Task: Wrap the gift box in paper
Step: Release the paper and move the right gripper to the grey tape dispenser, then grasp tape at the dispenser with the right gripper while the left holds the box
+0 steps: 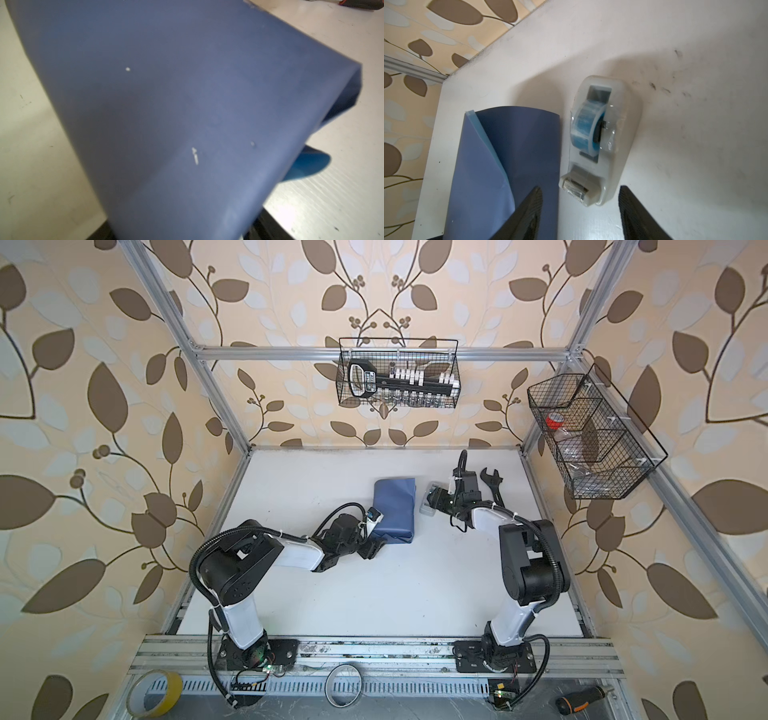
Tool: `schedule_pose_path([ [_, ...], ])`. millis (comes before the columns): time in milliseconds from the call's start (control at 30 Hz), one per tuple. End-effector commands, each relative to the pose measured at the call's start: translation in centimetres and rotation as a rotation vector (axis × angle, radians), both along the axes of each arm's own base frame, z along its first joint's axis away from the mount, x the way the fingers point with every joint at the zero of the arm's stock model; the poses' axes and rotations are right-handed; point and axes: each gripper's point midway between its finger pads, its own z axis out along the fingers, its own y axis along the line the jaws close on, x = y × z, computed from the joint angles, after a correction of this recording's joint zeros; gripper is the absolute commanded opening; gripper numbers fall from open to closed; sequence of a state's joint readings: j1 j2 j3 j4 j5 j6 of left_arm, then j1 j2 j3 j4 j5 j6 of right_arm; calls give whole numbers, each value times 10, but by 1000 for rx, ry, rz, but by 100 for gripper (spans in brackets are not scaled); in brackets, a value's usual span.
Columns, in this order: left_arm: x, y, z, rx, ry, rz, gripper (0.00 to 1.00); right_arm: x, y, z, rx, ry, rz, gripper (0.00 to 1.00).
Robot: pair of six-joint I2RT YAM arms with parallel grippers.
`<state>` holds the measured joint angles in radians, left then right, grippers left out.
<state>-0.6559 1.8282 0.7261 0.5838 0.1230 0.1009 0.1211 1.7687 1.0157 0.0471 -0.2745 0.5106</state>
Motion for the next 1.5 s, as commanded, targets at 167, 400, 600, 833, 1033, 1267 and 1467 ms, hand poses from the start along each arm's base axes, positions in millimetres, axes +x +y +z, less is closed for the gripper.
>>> schedule_pose_path([
  [167, 5, -10, 21, -41, -44, -14, 72, 11, 5, -10, 44, 50, 16, 52],
  [400, 5, -10, 22, -44, -45, -15, 72, 10, 7, -20, 67, 77, 25, 47],
  [600, 5, -11, 22, -46, -43, -18, 72, 11, 11, -24, 105, 89, 33, 41],
  [833, 6, -12, 24, -47, -48, -20, 72, 8, 14, -31, 156, 109, 24, 38],
  [1033, 5, -12, 24, -46, -50, -20, 72, 7, 16, -39, 230, 126, 13, 35],
  [1267, 5, -12, 24, -47, -48, -21, 72, 4, 17, -44, 278, 138, -3, 32],
  [1467, 5, -12, 25, -49, -49, -24, 72, 2, 15, -48, 307, 146, -23, 29],
])
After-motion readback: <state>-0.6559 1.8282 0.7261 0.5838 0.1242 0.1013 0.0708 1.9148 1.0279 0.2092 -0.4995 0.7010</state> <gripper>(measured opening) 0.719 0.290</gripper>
